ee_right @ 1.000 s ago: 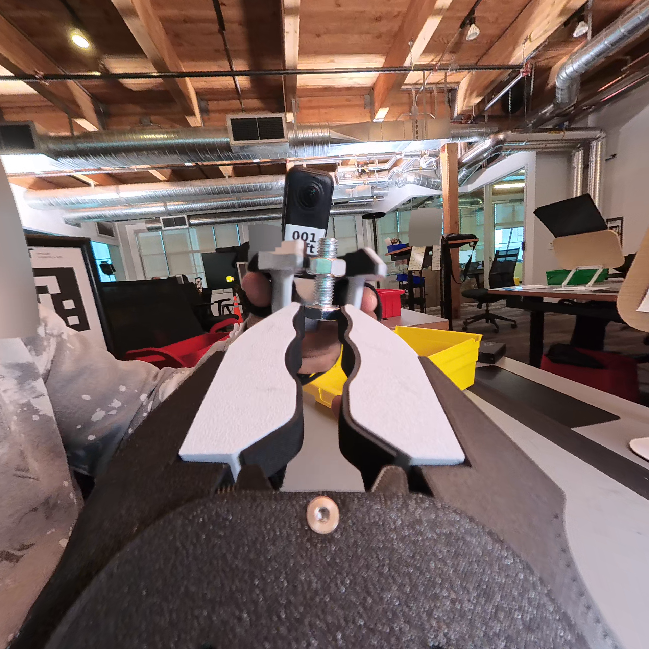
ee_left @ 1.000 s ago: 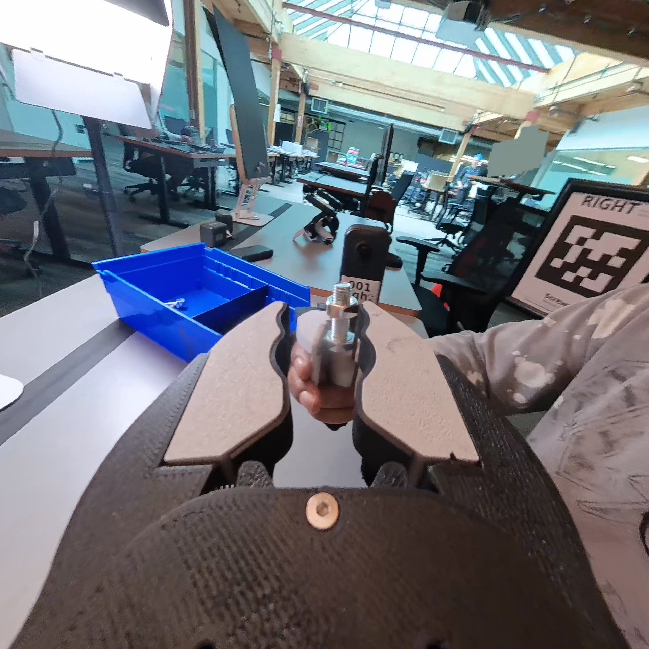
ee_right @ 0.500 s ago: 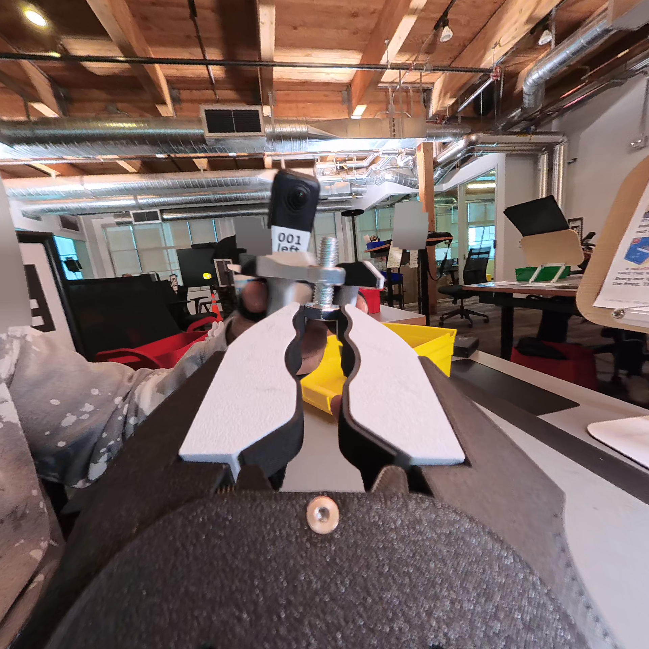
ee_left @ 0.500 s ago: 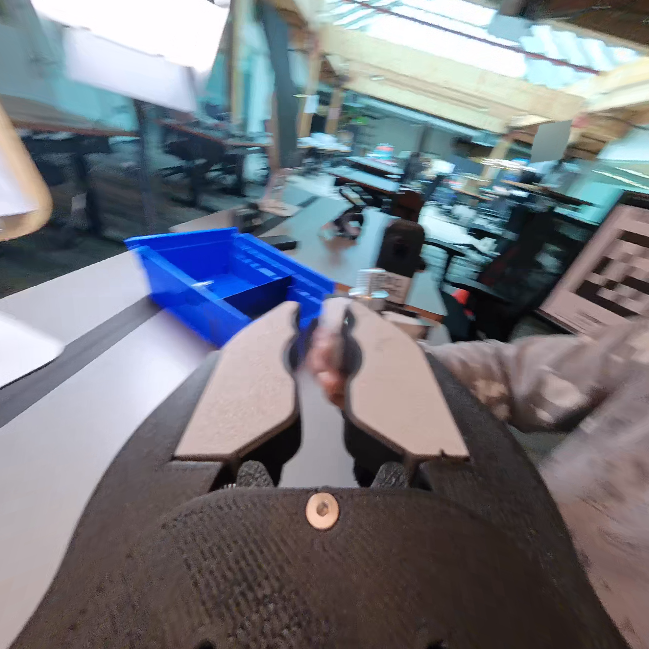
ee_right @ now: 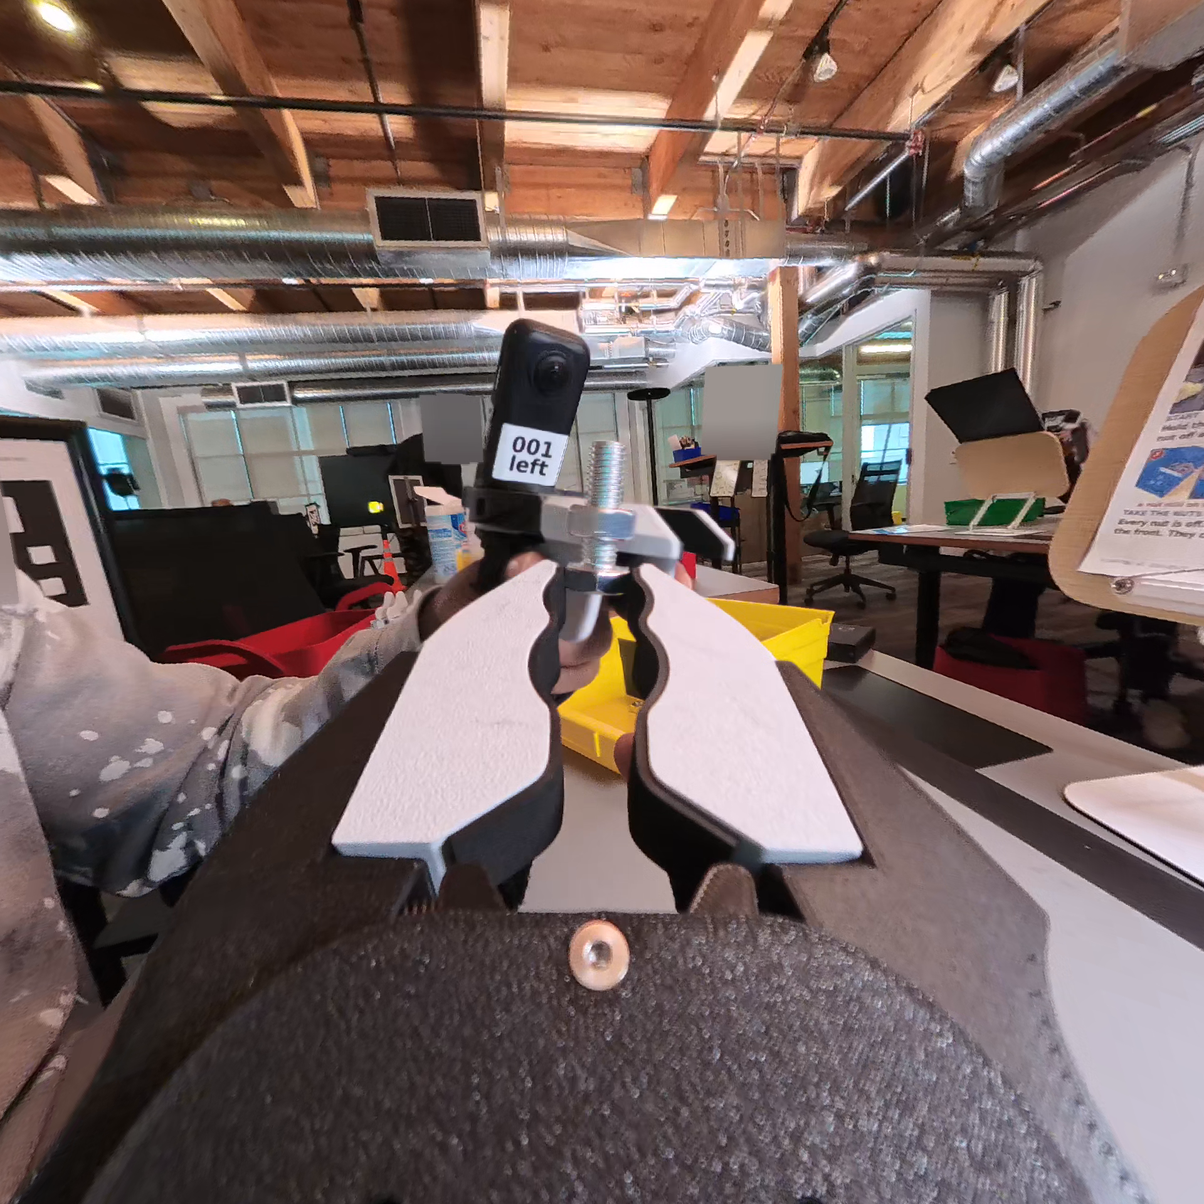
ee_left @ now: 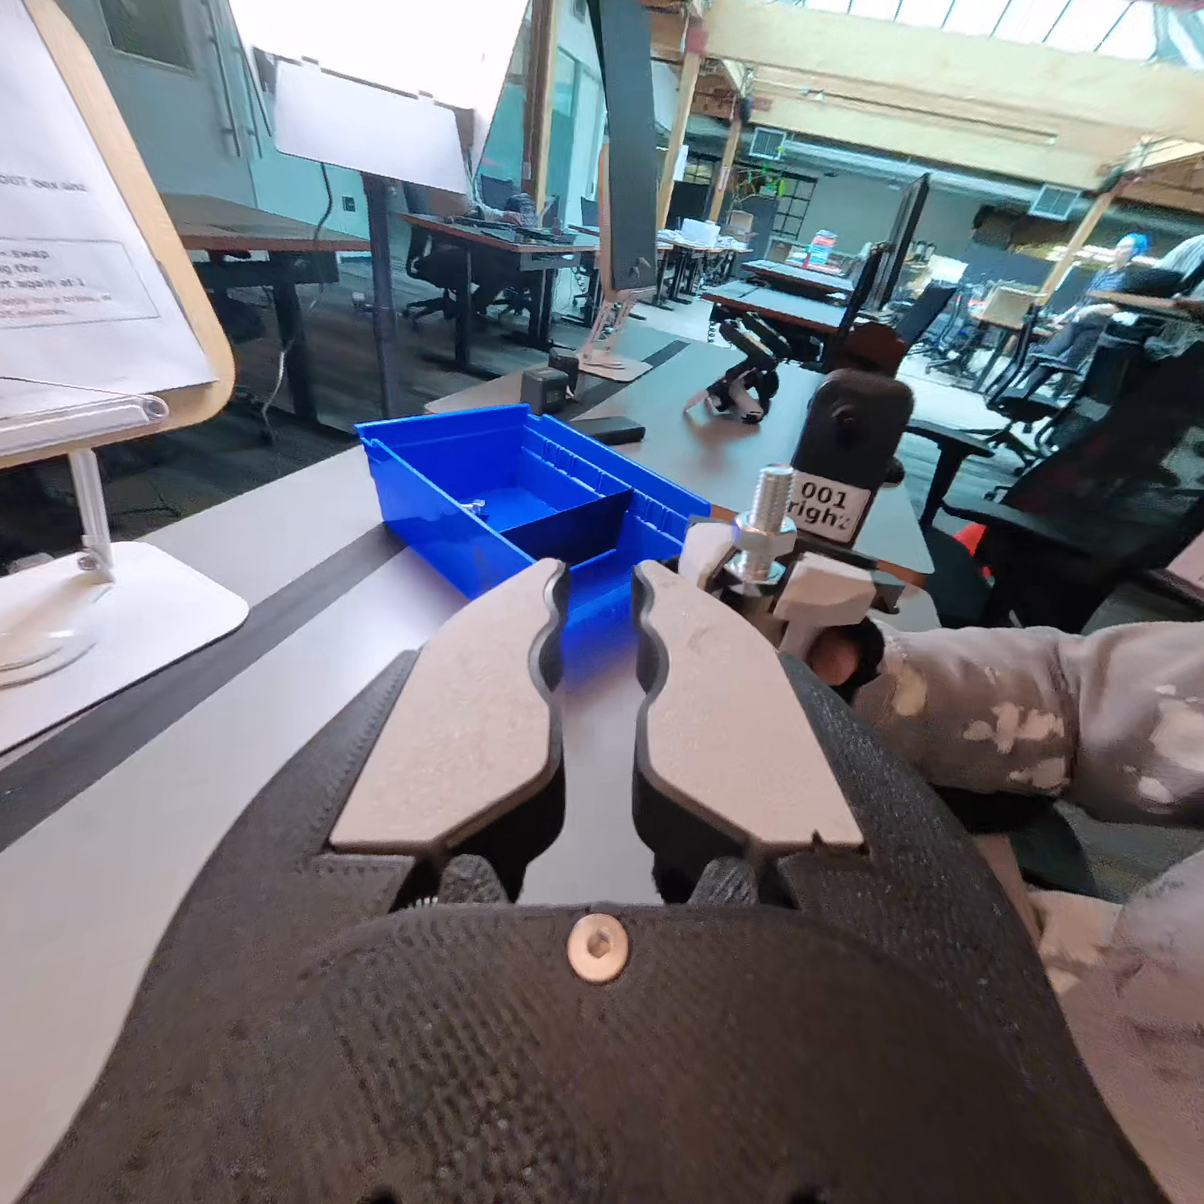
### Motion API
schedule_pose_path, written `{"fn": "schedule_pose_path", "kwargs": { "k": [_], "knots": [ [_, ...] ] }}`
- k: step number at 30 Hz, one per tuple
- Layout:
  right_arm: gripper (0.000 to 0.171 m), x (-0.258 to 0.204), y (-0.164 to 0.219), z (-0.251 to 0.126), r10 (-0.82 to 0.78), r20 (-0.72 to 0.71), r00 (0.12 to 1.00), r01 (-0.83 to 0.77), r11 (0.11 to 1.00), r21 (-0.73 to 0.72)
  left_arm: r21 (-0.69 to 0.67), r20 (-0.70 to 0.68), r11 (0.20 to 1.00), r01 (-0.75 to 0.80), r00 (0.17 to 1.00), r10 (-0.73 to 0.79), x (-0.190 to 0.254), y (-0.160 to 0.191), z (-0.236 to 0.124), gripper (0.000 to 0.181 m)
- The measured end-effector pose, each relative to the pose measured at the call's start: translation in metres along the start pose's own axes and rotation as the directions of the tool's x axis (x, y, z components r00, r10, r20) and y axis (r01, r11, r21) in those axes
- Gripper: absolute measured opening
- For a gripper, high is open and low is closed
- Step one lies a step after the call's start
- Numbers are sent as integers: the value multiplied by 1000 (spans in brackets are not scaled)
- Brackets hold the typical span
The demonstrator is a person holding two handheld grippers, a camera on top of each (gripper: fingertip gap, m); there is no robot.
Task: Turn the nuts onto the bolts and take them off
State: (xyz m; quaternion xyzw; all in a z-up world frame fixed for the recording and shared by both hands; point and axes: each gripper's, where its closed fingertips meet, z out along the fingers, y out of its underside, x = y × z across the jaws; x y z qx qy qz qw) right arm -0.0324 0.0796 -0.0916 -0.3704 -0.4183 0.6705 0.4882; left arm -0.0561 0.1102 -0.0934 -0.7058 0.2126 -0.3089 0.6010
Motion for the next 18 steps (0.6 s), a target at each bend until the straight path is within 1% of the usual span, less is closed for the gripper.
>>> {"fn": "schedule_pose_path", "kwargs": {
  "k": [3, 7, 10, 11, 12, 13, 14, 18],
  "knots": [
    [18, 2, 3, 1, -28, -26, 999, 28, 999, -32, 15, -91, 998, 54, 994, -52, 10, -5, -2, 29],
    [18, 8, 9, 2, -17, -59, 998, 14, 998, -54, 4, -151, 1000, 21, 988, -20, 28, -3, 2, 36],
    [18, 6, 10, 3, -28, -63, 998, 24, 998, -62, -12, -137, 1000, -4, 991, 2, 28, 2, 7, 37],
    [18, 8, 10, 3, -33, -72, 997, 28, 998, -64, -22, -134, 1000, 14, 991, -16, 26, 2, 6, 36],
    [18, 10, 9, 1, -32, -82, 996, 27, 998, -63, -32, -113, 999, 31, 993, -35, 22, 3, 6, 30],
    [18, 10, 7, 0, -28, -68, 997, 25, 999, -45, -24, -33, 999, 21, 999, -22, 8, 3, 4, 13],
    [18, 10, 5, -1, -20, -60, 998, 18, 999, -37, -16, 21, 1000, -5, 1000, 6, -1, 3, 1, 14],
    [18, 10, 5, -1, -40, -74, 996, 36, 998, -49, 2, -67, 999, 41, 997, -41, 9, -3, -1, 27]
  ]
}}
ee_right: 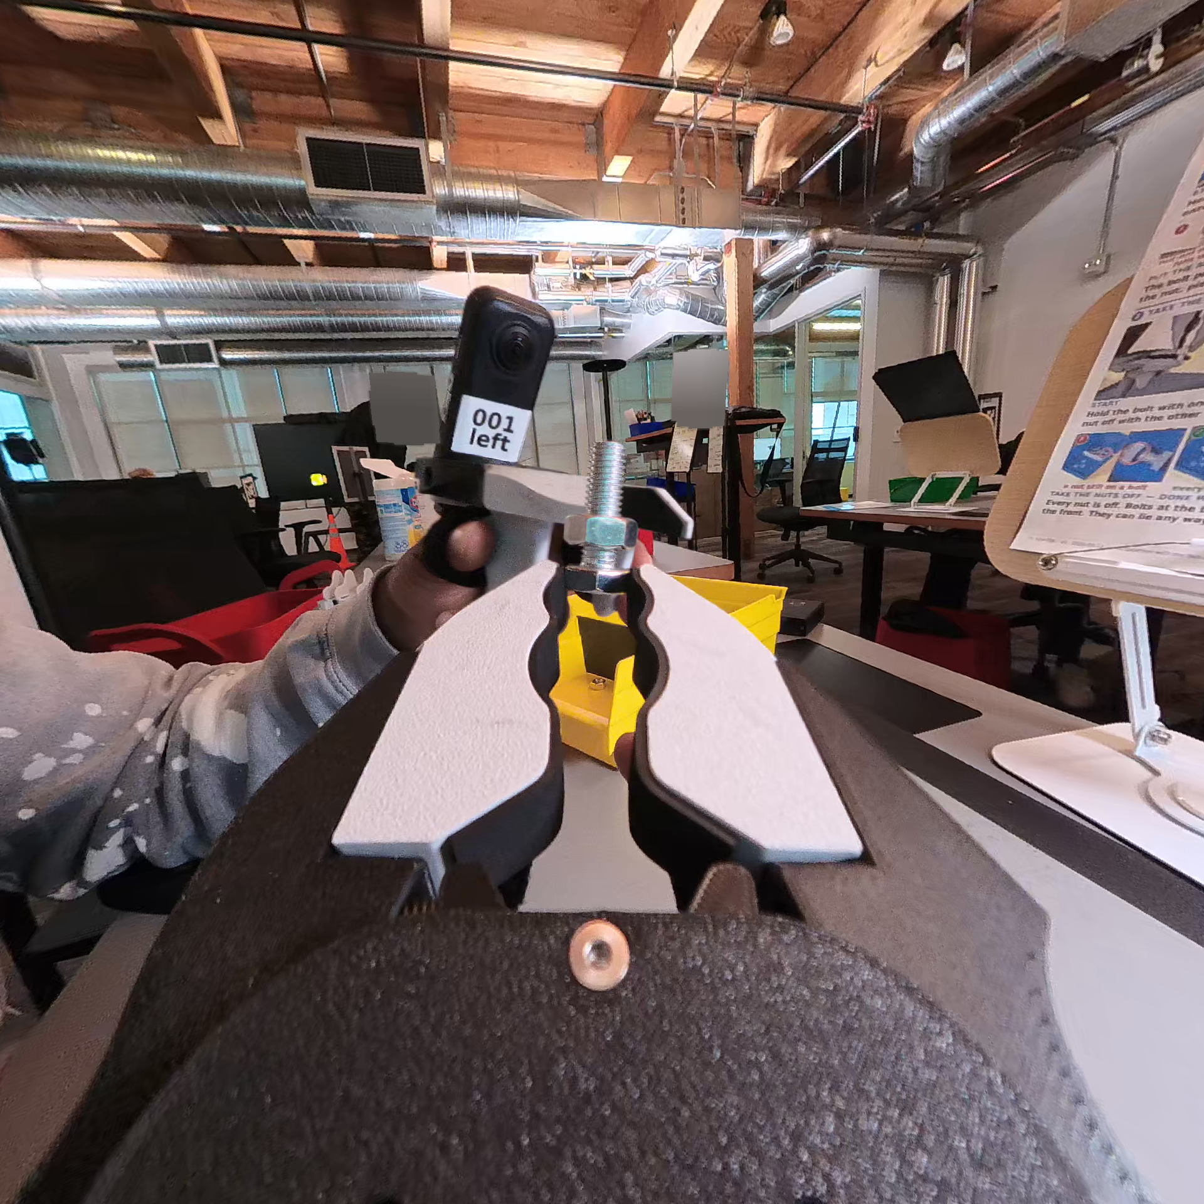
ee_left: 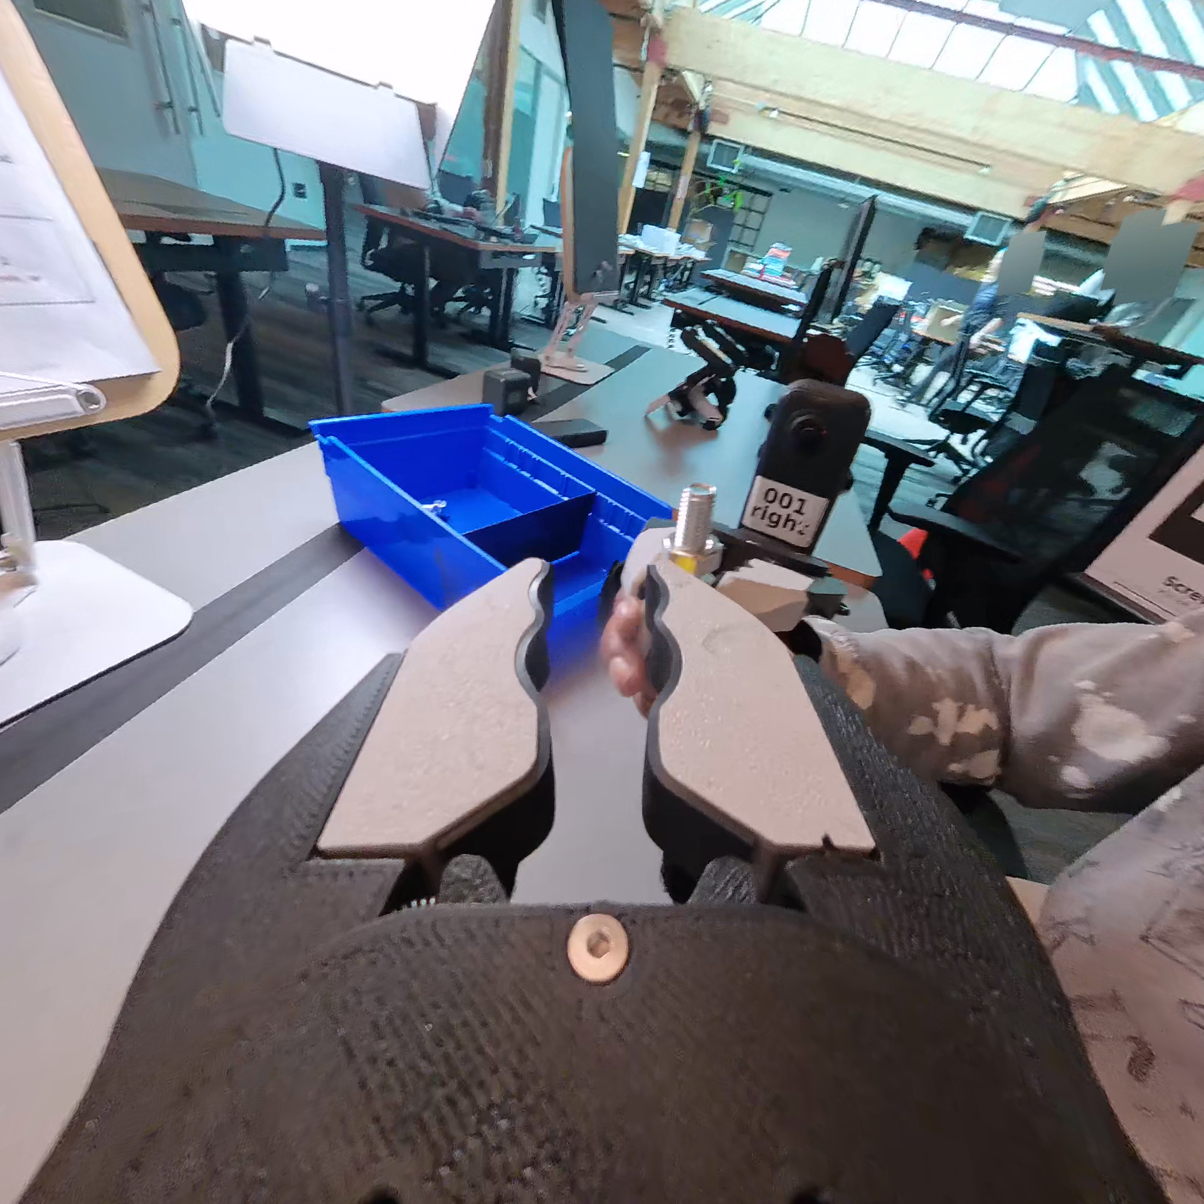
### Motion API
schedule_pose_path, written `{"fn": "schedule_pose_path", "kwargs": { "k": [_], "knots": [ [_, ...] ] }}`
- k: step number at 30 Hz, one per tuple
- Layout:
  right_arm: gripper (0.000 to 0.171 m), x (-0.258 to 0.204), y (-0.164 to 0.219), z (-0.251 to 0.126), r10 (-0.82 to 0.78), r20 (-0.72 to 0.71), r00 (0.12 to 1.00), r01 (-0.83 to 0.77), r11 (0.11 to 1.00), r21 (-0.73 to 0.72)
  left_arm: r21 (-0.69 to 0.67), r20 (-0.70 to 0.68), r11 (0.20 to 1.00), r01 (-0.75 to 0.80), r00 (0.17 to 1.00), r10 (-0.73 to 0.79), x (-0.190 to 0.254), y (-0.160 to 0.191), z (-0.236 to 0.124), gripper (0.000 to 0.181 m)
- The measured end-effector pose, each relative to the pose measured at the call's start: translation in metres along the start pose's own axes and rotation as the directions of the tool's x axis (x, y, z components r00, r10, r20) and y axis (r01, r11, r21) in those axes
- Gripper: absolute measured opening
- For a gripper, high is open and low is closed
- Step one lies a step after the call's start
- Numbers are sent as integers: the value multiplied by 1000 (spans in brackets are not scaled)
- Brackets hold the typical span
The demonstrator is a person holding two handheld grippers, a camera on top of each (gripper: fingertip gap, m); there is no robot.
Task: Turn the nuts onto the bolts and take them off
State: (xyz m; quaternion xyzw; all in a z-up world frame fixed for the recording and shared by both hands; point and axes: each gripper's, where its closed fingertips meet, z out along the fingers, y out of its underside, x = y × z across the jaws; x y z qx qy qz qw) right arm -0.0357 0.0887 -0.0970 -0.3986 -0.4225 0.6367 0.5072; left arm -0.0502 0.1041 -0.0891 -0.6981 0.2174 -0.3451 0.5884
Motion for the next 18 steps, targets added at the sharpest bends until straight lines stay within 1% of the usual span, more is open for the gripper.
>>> {"fn": "schedule_pose_path", "kwargs": {
  "k": [2, 4, 5, 6, 7, 8, 9, 10, 12, 16, 18],
  "knots": [
    [18, 2, 2, 0, 7, -11, 1000, -7, 1000, -4, 2, -47, 1000, -10, 999, 10, 11, 0, 3, 34],
    [18, 2, 4, 1, 6, -15, 1000, -6, 1000, -11, -7, -82, 1000, -14, 997, 13, 19, 2, 7, 38],
    [18, 0, 4, 1, 3, -10, 1000, -3, 1000, -9, -16, -64, 1000, -21, 998, 20, 17, 4, 9, 35],
    [18, -1, 3, 2, 2, -7, 1000, -2, 1000, -5, -12, -50, 999, -32, 998, 31, 14, 5, 9, 38],
    [18, -1, 2, 1, 1, -9, 1000, -1, 1000, 3, -12, -21, 1000, -18, 1000, 18, 8, 4, 7, 24],
    [18, -5, -2, 0, 3, 21, 1000, -4, 1000, 25, -28, 68, 999, -27, 997, 28, -8, 7, 4, 17],
    [18, -6, -5, -1, 7, 31, 1000, -8, 999, 34, -42, 115, 998, -48, 992, 52, -17, 9, 2, 17],
    [18, -6, -5, 0, -3, 26, 1000, 3, 1000, 30, -39, 99, 999, -38, 994, 42, -17, 9, 1, 20],
    [18, -4, -4, -1, -14, 12, 1000, 14, 1000, 18, -10, 23, 1000, -5, 1000, 5, -6, 3, 1, 27],
    [18, 2, 2, 0, 3, -12, 1000, -3, 1000, 4, -21, -62, 999, -36, 997, 35, 16, 5, 7, 40],
    [18, -1, 3, 1, -3, -6, 1000, 3, 1000, -2, -23, -59, 999, -38, 998, 37, 18, 6, 10, 38]
  ]
}}
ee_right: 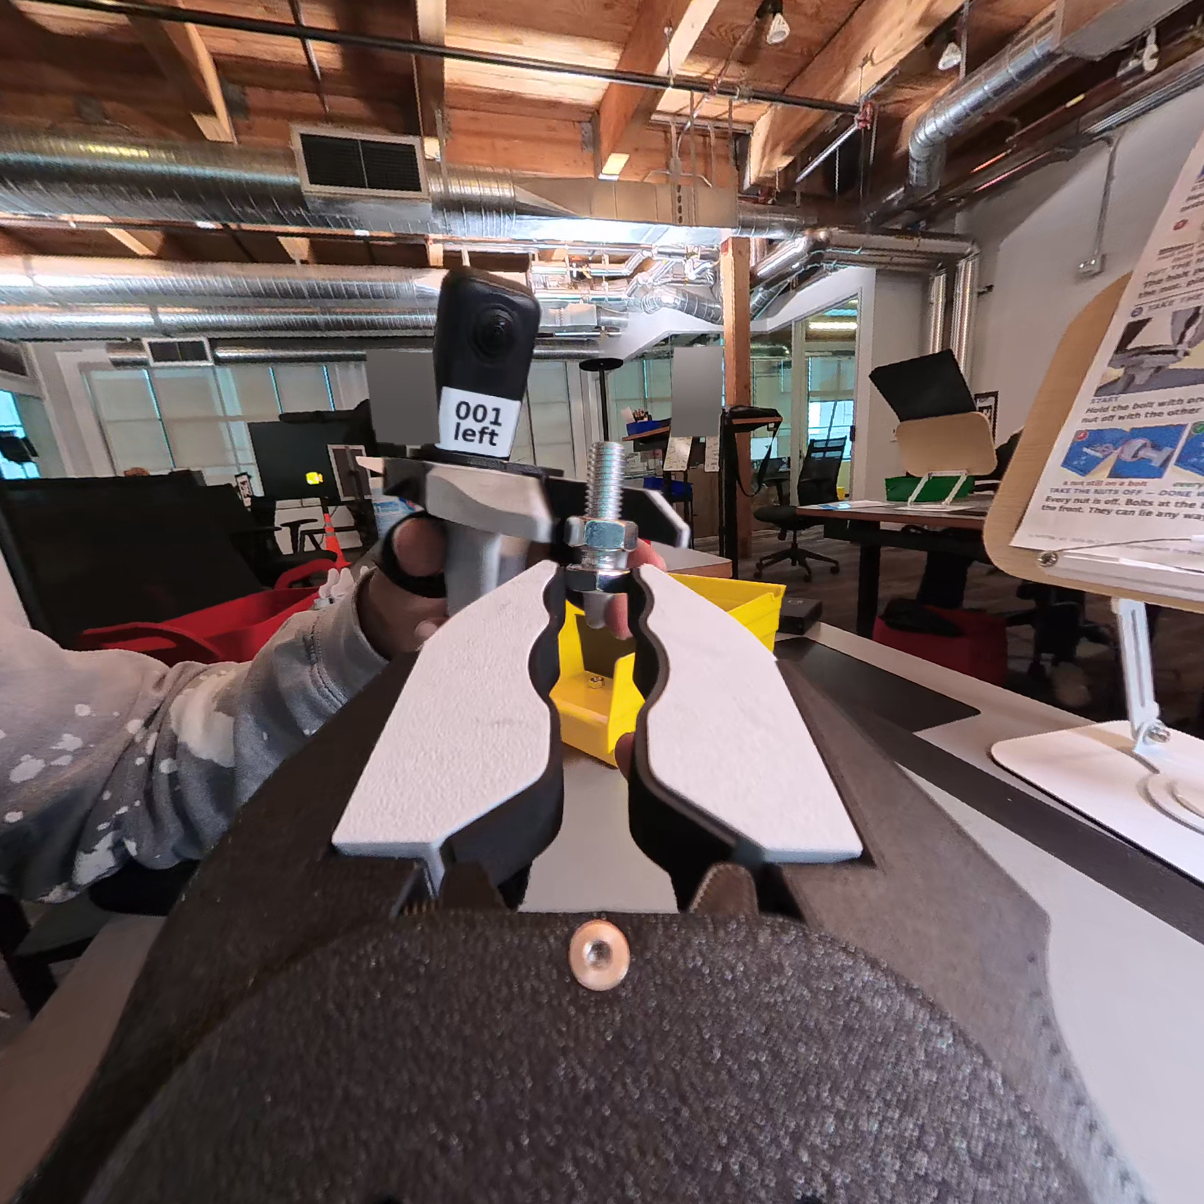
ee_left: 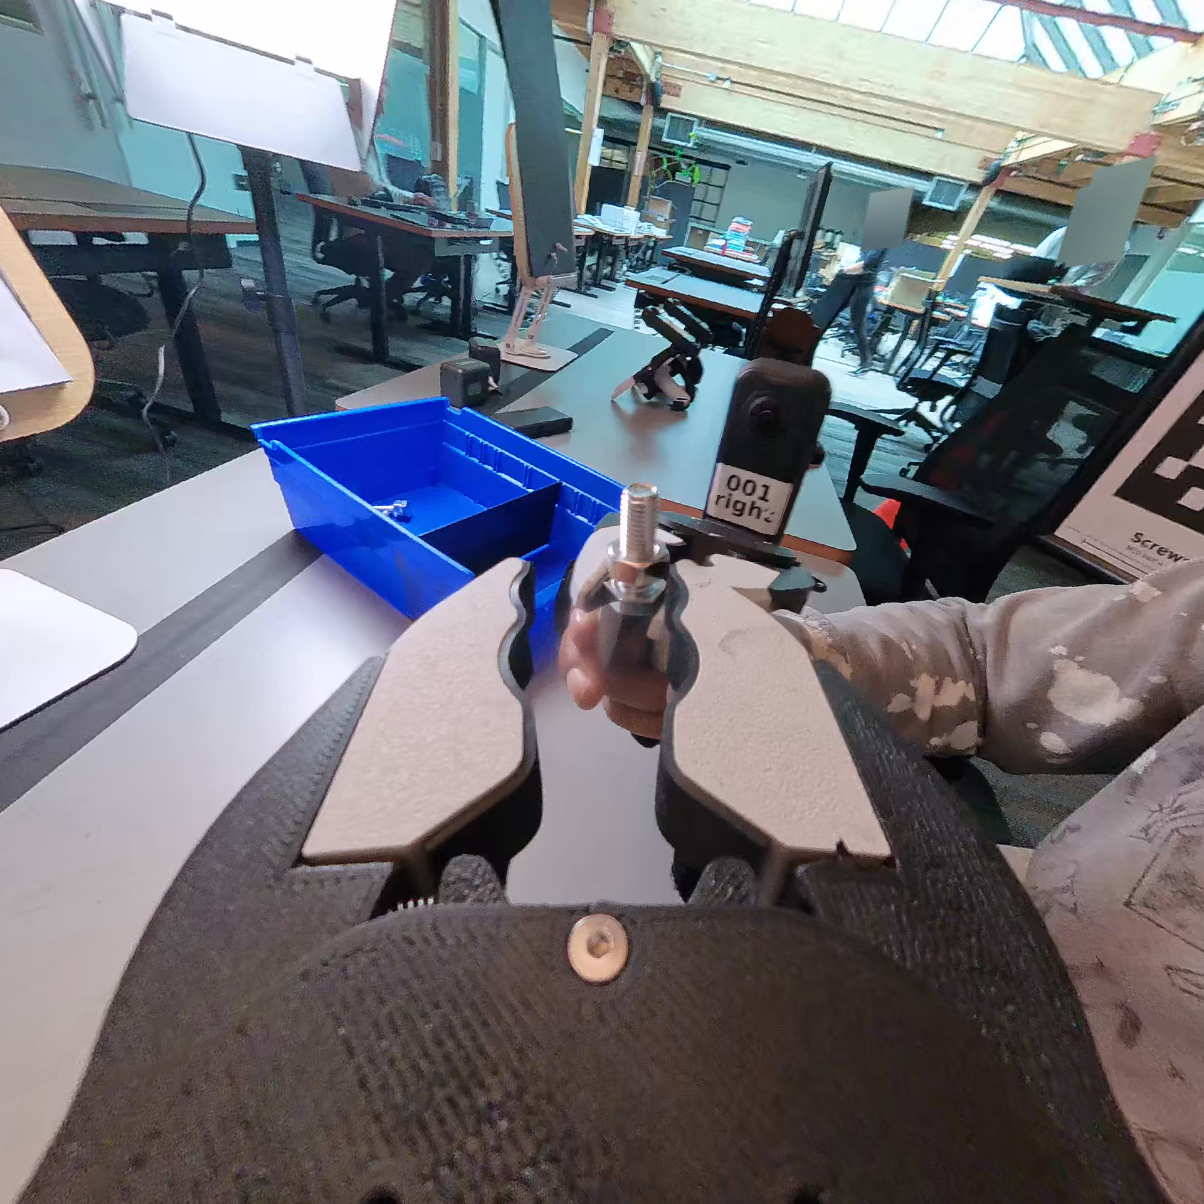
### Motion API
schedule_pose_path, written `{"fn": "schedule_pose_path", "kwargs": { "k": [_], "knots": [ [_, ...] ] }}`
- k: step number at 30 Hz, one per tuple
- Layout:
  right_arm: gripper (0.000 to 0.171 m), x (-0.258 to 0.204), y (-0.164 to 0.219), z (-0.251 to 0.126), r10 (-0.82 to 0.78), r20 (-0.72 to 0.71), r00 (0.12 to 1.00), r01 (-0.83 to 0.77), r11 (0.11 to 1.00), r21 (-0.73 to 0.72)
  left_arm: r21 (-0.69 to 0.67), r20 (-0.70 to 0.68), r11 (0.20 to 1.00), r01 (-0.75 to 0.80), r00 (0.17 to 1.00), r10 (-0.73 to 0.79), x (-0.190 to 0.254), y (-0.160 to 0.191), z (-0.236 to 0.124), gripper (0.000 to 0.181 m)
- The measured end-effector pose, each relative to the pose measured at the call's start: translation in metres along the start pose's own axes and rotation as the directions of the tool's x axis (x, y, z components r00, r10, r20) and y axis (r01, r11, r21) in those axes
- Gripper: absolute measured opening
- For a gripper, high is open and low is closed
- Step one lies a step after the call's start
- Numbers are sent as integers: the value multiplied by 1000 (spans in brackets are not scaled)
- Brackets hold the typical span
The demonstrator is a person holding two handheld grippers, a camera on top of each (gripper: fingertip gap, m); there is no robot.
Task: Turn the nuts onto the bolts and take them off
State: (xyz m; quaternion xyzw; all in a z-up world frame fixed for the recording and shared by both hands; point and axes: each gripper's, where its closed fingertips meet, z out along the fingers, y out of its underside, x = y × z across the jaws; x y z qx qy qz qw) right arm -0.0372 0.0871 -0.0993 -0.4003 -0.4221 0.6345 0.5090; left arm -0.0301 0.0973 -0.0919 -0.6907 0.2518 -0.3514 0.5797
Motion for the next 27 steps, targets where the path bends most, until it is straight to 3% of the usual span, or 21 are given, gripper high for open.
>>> {"fn": "schedule_pose_path", "kwargs": {
  "k": [2, 3, 5, 10, 14, 15, 16, 18, 25, 27],
  "knots": [
    [18, 0, -1, 0, -5, -7, 1000, 5, 1000, 2, -1, 0, 1000, 26, 1000, -26, -3, 1, -1, 39],
    [18, 2, -2, -1, 5, -9, 1000, -5, 1000, 11, -10, 45, 999, 46, 998, -46, -12, 2, -3, 25],
    [18, 0, -7, -4, 21, 21, 1000, -22, 999, 40, -21, 163, 1000, -5, 987, 8, -32, 5, -10, 20],
    [18, 2, -1, -2, -1, -2, 1000, 1, 1000, 5, 13, 2, 999, 36, 999, -36, -6, -2, -5, 37],
    [18, -2, 0, 0, -3, 5, 1000, 3, 1000, 6, -8, -1, 1000, 2, 1000, -2, -1, 2, 0, 40],
    [18, -1, -1, -1, 1, 2, 1000, -1, 1000, 10, -18, 6, 1000, 16, 1000, -16, -3, 2, -1, 38],
    [18, 0, -3, -2, 7, 8, 1000, -7, 1000, 27, -24, 82, 1000, 17, 997, -15, -15, 2, -4, 18],
    [18, -1, -9, -4, 19, 31, 999, -21, 998, 52, -22, 157, 999, -32, 987, 35, -29, 2, -11, 19],
    [18, 2, -1, -2, -1, 2, 1000, 1, 1000, 10, 4, -27, 1000, 24, 999, -24, 1, -2, -4, 37],
    [18, -1, 0, 0, -10, 12, 1000, 10, 1000, 5, -17, -24, 999, 28, 999, -28, 0, 3, 0, 39]
  ]
}}
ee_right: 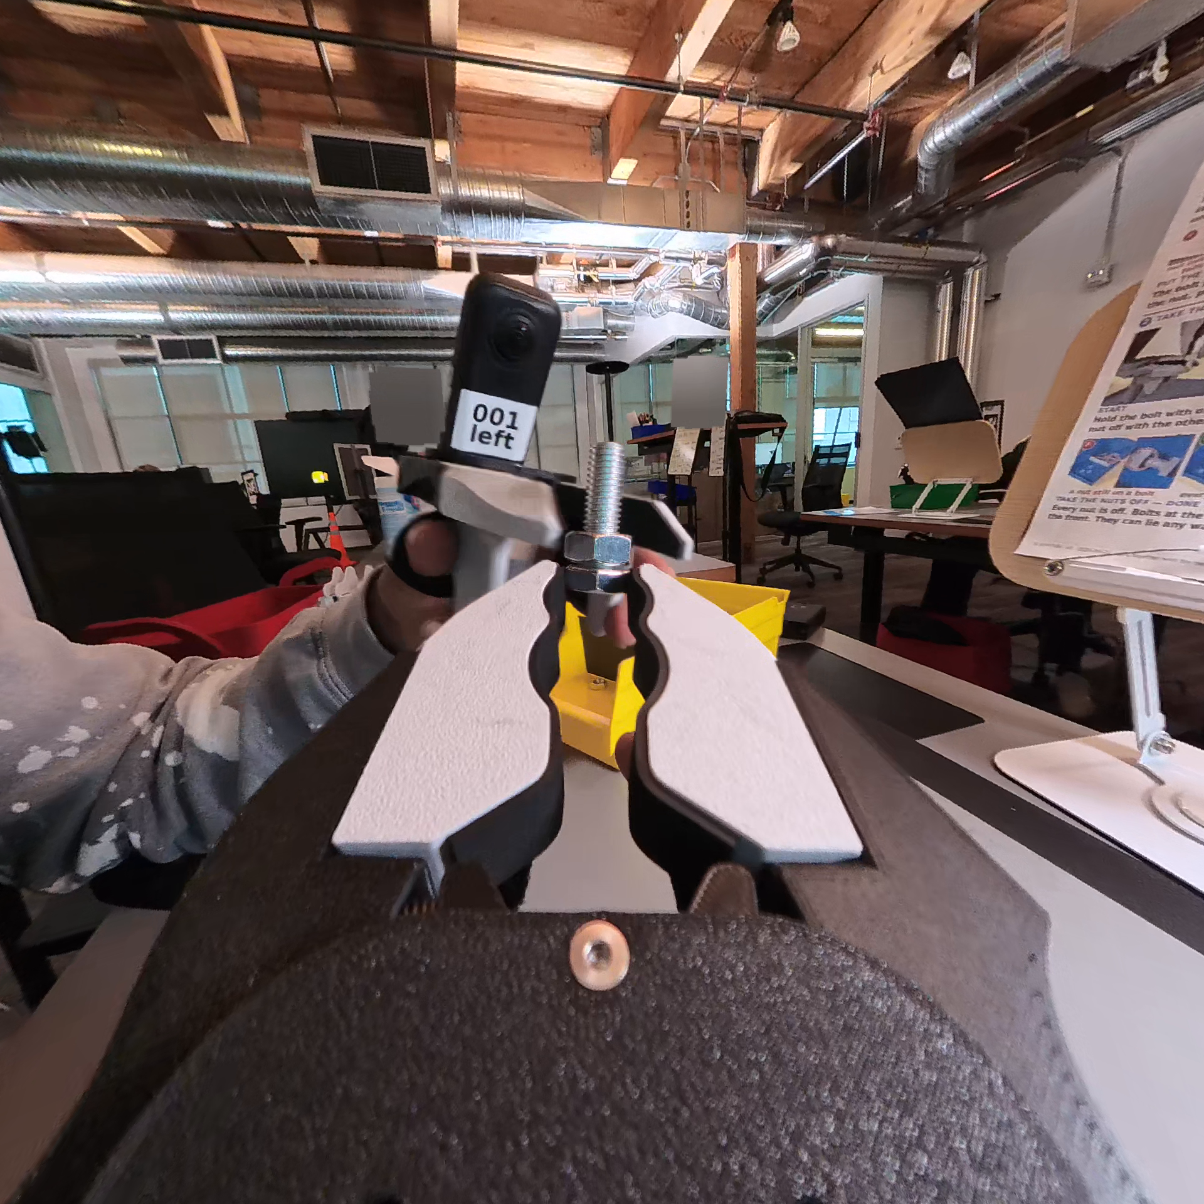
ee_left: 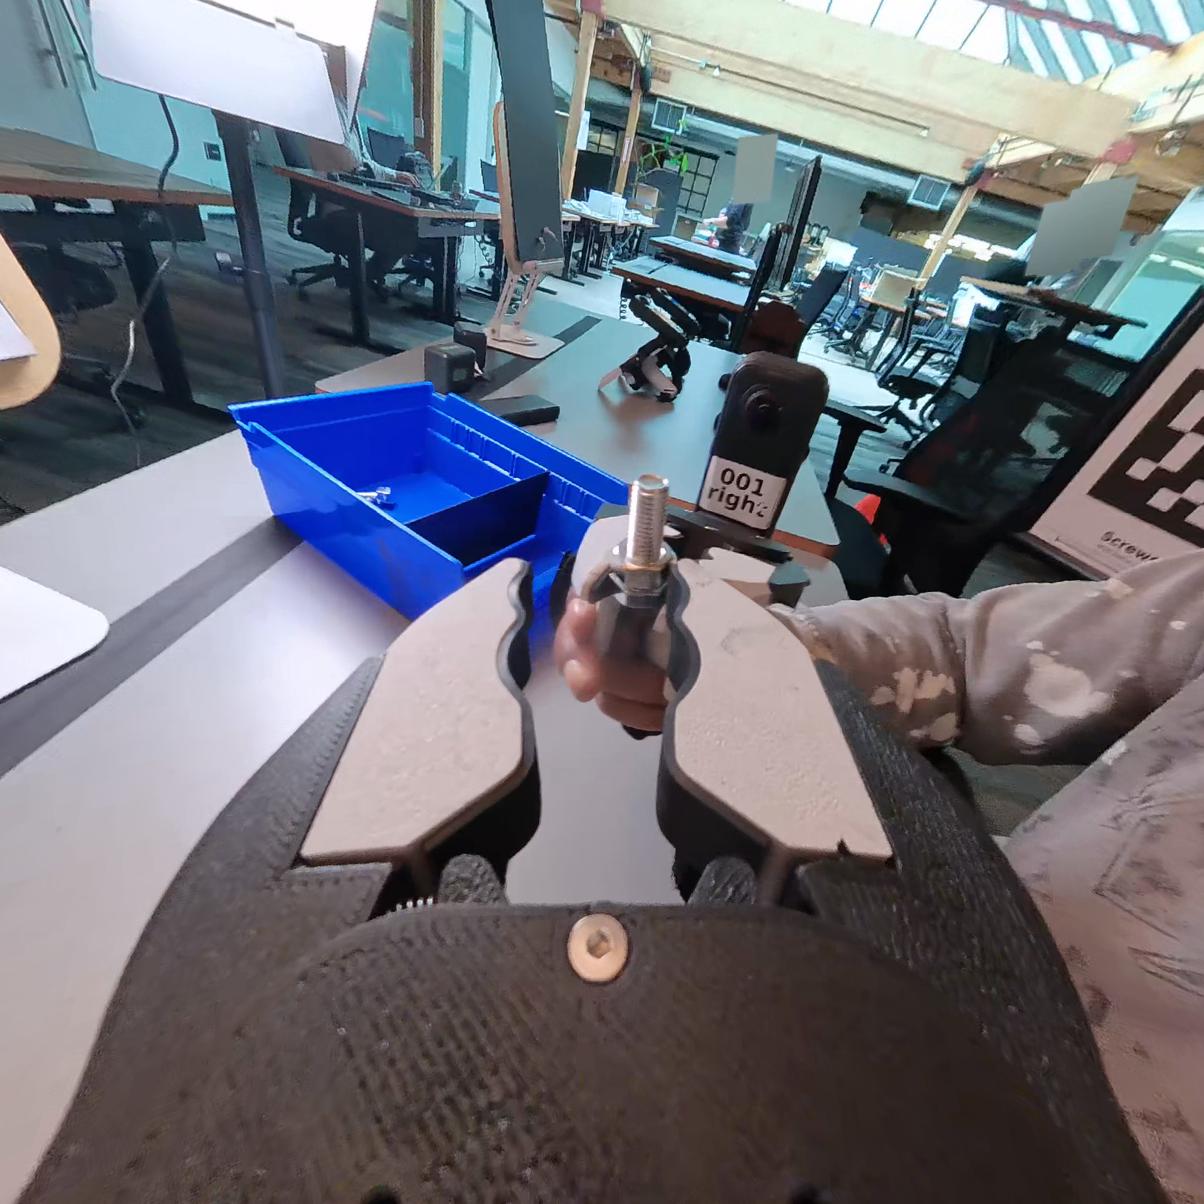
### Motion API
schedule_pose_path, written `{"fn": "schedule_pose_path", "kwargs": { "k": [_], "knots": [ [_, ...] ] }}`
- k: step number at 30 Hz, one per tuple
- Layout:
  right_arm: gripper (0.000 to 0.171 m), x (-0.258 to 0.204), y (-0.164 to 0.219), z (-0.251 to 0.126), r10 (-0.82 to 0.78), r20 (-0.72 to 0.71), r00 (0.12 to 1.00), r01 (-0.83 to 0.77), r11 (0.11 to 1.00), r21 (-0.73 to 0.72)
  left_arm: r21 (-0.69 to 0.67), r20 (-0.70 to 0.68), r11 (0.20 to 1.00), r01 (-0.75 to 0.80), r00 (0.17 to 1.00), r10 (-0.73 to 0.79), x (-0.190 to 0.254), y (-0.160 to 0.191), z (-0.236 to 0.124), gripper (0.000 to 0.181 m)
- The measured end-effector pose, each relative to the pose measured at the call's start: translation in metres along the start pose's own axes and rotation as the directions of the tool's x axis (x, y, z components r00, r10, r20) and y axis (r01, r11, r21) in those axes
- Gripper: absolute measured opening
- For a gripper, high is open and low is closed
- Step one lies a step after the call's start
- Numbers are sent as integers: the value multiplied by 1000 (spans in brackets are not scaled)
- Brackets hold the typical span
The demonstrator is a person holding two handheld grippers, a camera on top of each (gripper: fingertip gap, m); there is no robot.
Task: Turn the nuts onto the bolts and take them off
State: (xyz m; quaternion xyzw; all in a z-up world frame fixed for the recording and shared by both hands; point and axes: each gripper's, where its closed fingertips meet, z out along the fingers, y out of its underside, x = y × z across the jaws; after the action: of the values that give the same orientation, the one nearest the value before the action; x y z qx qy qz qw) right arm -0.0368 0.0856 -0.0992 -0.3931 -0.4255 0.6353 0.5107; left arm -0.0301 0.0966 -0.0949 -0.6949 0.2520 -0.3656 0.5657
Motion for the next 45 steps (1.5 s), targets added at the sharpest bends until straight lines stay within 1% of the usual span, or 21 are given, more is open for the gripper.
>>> {"fn": "schedule_pose_path", "kwargs": {
  "k": [1, 2, 3, 4, 7, 11, 15, 17, 19, 22, 24, 26, 29, 31, 34, 36, 37, 39, 42, 44, 45],
  "knots": [
    [18, 0, 0, 0, 1, -7, 1000, -1, 1000, -1, 7, 13, 1000, -1, 1000, 1, -3, 0, -1, 40],
    [18, 3, -1, -1, 5, -17, 1000, -5, 1000, 6, -5, 56, 1000, 18, 998, -17, -12, 1, -3, 27],
    [18, 1, -4, -3, 13, 13, 1000, -14, 1000, 28, -23, 162, 1000, -1, 987, 5, -29, 4, -7, 18],
    [18, 1, -7, -4, 26, 19, 999, -27, 999, 40, -29, 207, 999, -32, 978, 37, -39, 6, -11, 18],
    [18, 4, -7, -3, -4, -5, 1000, 5, 1000, 17, 6, 152, 1000, 23, 988, -24, -37, 2, -14, 25],
    [18, 17, 1, -5, -3, -56, 998, 2, 1000, -24, 3, 213, 1000, -27, 977, 25, -48, 3, -17, 22],
    [18, 54, 2, -19, -60, -202, 977, 36, 992, -120, 65, 349, 993, -93, 935, 65, -81, 1, -36, 5],
    [18, 85, -7, -37, -123, -314, 941, 63, 979, -195, 135, 384, 988, -73, 923, 16, -97, -2, -48, 0],
    [18, 125, -20, -65, -189, -447, 874, 55, 954, -295, 203, 406, 978, -41, 913, -47, -110, -6, -62, 0],
    [18, 198, -27, -121, -334, -599, 728, -28, 858, -512, 241, 432, 970, -27, 898, -82, -121, -9, -74, 0],
    [18, 248, -17, -163, -432, -641, 635, -157, 740, -654, 241, 442, 970, -28, 893, -84, -124, -9, -76, 0],
    [18, 289, 5, -206, -484, -658, 577, -337, 592, -732, 236, 449, 971, -35, 890, -76, -124, -9, -77, 0],
    [18, 323, 43, -255, -473, -705, 528, -576, 411, -707, 215, 452, 976, -43, 890, -60, -123, -7, -76, 0],
    [18, 333, 59, -279, -514, -705, 489, -676, 288, -679, 200, 460, 979, -49, 886, -50, -124, -5, -76, 0],
    [18, 343, 68, -307, -599, -686, 414, -767, 176, -617, 201, 459, 979, -36, 886, -61, -127, -3, -76, 0],
    [18, 343, 76, -320, -622, -675, 397, -809, 110, -577, 202, 455, 979, -25, 888, -72, -129, -2, -77, 0],
    [18, 343, 80, -323, -620, -676, 398, -821, 88, -564, 202, 455, 979, -23, 888, -73, -130, -1, -77, 0],
    [18, 345, 87, -324, -613, -684, 396, -829, 83, -554, 201, 455, 979, -21, 887, -75, -130, -2, -79, 0],
    [18, 353, 87, -322, -641, -658, 396, -803, 107, -587, 210, 465, 977, -31, 882, -72, -131, -6, -83, 0],
    [22, 359, 78, -316, -681, -611, 404, -756, 128, -642, 214, 473, 976, -36, 878, -71, -131, -8, -86, 1],
    [25, 361, 70, -310, -697, -593, 404, -722, 155, -674, 214, 477, 976, -40, 876, -69, -132, -9, -87, 1]
  ]
}}
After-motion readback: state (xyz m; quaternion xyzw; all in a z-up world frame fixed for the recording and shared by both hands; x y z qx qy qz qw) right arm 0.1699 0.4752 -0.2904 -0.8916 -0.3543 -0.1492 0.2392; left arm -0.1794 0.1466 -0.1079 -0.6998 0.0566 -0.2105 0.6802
